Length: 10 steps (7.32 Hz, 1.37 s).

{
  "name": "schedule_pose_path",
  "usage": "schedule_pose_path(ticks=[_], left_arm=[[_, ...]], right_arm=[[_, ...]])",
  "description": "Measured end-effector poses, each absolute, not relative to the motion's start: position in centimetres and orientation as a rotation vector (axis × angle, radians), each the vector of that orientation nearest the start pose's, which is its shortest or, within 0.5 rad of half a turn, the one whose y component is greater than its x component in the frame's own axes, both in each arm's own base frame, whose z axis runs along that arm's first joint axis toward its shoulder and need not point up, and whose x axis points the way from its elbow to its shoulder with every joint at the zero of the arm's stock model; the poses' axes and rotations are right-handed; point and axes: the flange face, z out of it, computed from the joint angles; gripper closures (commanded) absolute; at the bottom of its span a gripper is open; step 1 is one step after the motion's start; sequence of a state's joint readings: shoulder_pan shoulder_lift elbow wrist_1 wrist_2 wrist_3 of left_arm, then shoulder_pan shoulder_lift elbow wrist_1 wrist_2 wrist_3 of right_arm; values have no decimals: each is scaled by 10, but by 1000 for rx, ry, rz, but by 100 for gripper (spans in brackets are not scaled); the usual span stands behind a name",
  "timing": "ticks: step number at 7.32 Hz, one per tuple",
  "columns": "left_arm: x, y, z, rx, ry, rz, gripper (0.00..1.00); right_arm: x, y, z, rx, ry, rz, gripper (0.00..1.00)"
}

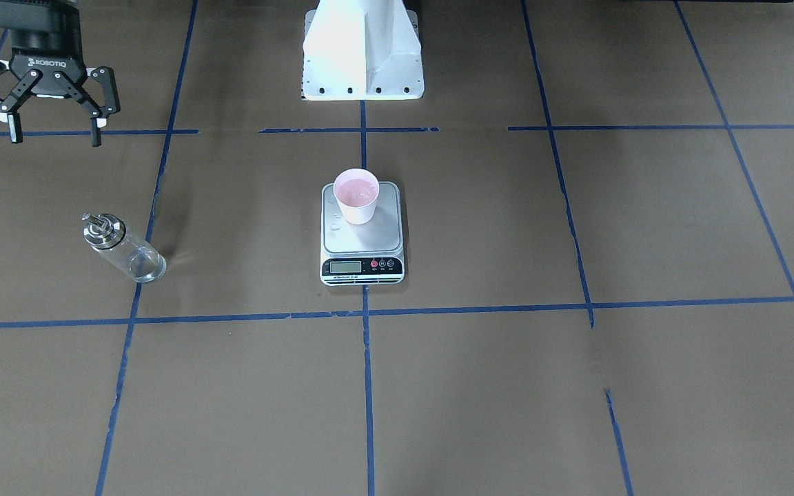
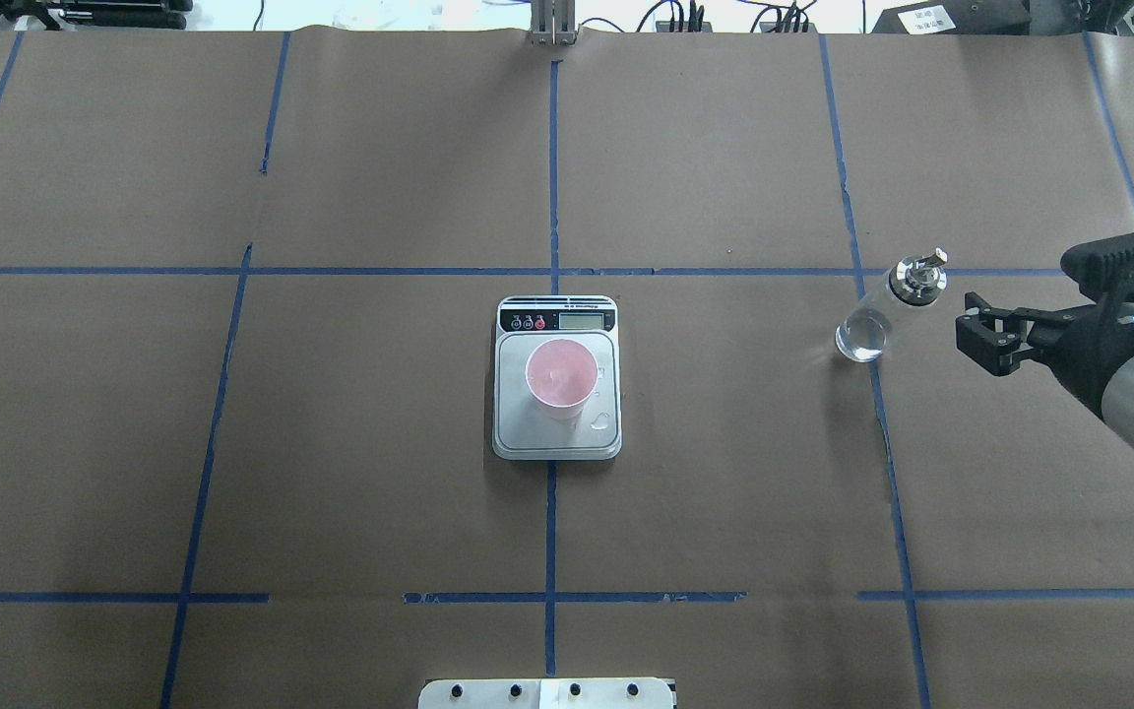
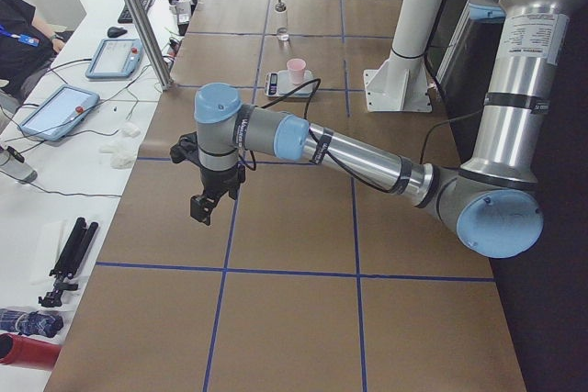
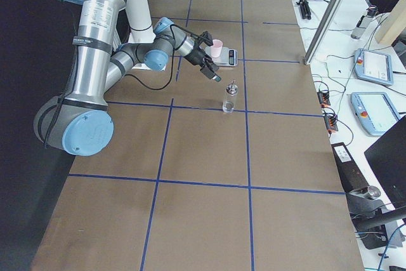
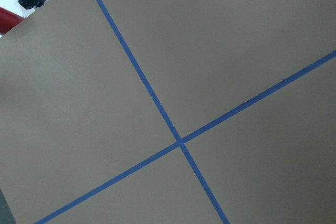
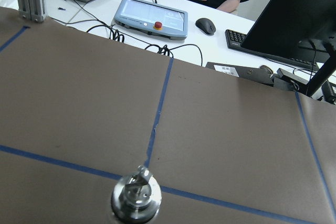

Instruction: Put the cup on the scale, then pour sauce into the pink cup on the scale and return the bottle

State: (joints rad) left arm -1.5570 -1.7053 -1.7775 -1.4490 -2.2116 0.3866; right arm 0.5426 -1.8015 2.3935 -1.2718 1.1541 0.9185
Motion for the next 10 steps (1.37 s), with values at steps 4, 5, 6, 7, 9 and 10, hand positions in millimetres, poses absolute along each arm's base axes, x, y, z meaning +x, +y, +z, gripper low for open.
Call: schedule_pose_path(ticks=[4,5,6,7,9,10], left_arm=[[-66,-527,517,319,601,452,0],[-66,-527,517,318,602,451,0],[-66,-526,517,318,602,451,0],[-66,-526,517,318,602,451,0],[-66,-526,519,315,602,450,0],[-66,-527,527,296,605,444,0]], right_arm=[[-114,-459,398,591,-563,-131,0],[-78,-484,427,528,-606,-183,0],[-48,-499,456,466,-638,-236,0],[-23,-508,479,399,-660,-290,0],[17,-516,505,277,-684,-382,0],[32,-513,517,230,-695,-404,0]])
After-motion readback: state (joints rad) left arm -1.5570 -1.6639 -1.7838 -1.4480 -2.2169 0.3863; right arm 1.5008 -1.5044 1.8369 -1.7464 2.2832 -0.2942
